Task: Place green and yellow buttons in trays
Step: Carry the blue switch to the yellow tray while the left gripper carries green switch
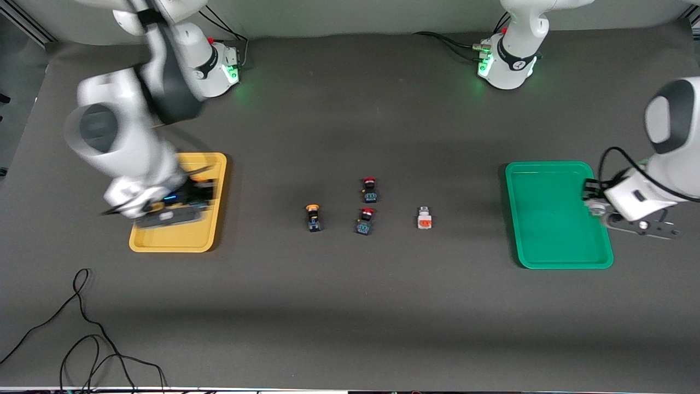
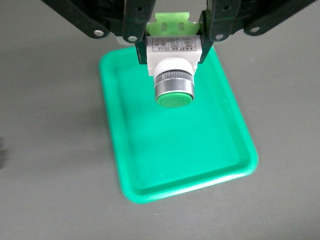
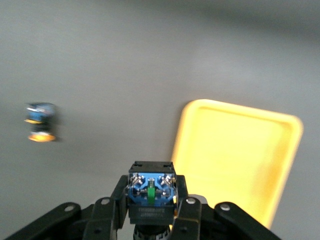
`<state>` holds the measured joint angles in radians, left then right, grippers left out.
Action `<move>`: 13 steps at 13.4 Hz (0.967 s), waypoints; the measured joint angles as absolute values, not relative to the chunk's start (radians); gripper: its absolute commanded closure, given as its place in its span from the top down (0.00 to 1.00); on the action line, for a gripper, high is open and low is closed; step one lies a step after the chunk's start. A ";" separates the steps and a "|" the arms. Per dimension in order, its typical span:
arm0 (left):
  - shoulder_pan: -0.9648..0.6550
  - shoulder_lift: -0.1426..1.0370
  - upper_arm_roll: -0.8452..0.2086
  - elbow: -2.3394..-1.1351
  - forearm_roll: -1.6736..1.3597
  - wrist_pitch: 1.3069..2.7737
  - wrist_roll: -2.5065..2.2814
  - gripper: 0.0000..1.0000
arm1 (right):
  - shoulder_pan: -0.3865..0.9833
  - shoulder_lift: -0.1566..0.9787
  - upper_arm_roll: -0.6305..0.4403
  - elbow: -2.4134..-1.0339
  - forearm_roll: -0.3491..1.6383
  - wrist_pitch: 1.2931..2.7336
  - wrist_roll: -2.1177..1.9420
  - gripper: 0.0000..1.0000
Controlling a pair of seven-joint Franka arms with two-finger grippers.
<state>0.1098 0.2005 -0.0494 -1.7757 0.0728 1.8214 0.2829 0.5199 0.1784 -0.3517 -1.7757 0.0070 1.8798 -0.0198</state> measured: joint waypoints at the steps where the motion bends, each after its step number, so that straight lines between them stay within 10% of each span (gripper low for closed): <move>1: 0.141 0.205 -0.049 -1.808 0.073 1.861 0.313 0.00 | 0.516 0.177 -0.430 -1.791 0.018 1.882 -0.134 0.37; 6: 0.225 0.225 -0.049 -2.095 0.074 2.228 0.376 0.00 | 0.511 0.158 -0.673 -1.994 0.059 2.061 -0.399 0.37; 13: 0.315 0.334 -0.049 -2.227 0.071 2.509 0.381 0.00 | 0.518 0.272 -0.686 -2.341 0.315 2.536 -0.534 0.37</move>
<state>0.3149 0.3340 -0.0490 -2.2269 0.0709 2.5094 0.3812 0.5183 0.2724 -0.6864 -2.3412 0.3149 2.5360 -0.5338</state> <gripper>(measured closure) 0.590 0.595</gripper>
